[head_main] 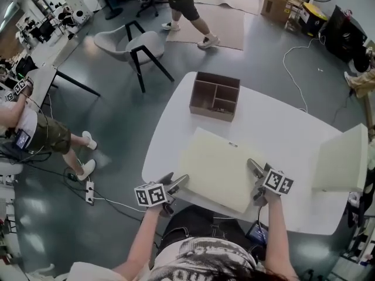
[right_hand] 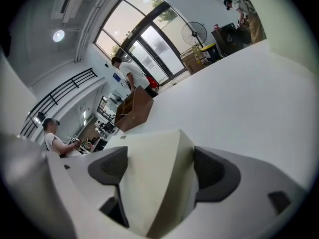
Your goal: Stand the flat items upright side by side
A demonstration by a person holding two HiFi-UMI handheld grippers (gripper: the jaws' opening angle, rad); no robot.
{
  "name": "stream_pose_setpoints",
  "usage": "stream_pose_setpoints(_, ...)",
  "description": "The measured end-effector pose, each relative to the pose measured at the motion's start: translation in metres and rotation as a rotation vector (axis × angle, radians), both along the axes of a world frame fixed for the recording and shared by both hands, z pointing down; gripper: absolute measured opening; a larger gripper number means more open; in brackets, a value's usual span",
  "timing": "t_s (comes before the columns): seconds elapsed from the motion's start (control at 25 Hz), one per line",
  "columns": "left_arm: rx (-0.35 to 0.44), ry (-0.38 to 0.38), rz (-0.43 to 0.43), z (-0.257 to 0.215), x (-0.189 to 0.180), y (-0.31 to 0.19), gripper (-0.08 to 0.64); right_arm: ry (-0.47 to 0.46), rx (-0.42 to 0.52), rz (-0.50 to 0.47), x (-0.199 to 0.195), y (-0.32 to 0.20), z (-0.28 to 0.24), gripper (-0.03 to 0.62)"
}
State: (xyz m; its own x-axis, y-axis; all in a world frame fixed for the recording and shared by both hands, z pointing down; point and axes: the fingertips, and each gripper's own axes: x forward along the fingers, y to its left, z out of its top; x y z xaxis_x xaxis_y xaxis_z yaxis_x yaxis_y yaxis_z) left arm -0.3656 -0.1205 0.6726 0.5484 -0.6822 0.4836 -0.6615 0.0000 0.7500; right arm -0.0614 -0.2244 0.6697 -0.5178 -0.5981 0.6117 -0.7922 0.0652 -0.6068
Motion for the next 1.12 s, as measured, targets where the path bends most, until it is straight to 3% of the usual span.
stream_pose_setpoints(0.16,-0.013,-0.028,0.05,0.002,0.004,-0.003,0.403,0.001,0.005,-0.004,0.001,0.001,0.001,0.411)
stream_pose_setpoints(0.4,0.044,-0.076,0.151,-0.007,0.013,-0.013,0.403,0.017,0.019,-0.014,0.004,0.003,0.0,0.399)
stream_pose_setpoints(0.56,0.126,-0.155,0.195,-0.03,0.021,-0.027,0.403,-0.009,0.035,0.029,0.013,0.002,-0.004,0.393)
stream_pose_setpoints(0.84,0.331,-0.305,0.301,-0.087,0.049,-0.051,0.402,-0.135,0.085,0.112,0.039,0.001,-0.013,0.392)
stream_pose_setpoints(0.96,0.427,-0.319,0.276,-0.117,0.055,-0.066,0.394,-0.199,0.122,0.147,0.044,-0.004,-0.02,0.387)
stream_pose_setpoints(1.12,0.53,-0.267,0.149,-0.16,0.057,-0.075,0.333,-0.287,0.146,0.167,0.049,-0.002,-0.024,0.387)
